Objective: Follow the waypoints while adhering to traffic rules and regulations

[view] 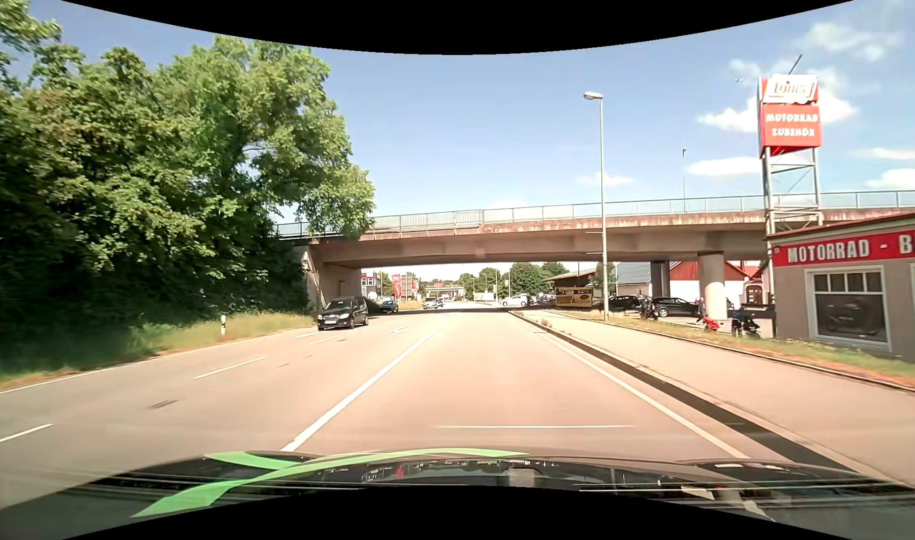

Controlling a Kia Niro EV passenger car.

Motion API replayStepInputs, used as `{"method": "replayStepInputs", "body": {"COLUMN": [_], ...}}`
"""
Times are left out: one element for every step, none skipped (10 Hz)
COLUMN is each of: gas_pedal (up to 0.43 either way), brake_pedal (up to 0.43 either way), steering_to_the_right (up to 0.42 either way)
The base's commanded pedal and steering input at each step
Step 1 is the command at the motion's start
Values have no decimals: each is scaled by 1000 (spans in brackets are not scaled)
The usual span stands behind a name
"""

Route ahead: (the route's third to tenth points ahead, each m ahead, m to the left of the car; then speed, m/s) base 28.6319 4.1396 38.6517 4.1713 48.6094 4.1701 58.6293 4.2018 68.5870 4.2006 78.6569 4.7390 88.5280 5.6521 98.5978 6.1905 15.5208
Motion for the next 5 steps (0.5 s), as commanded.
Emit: {"method": "replayStepInputs", "body": {"gas_pedal": [228, 228, 228, 228, 228], "brake_pedal": [0, 0, 0, 0, 0], "steering_to_the_right": [-1, -1, -1, -1, -1]}}
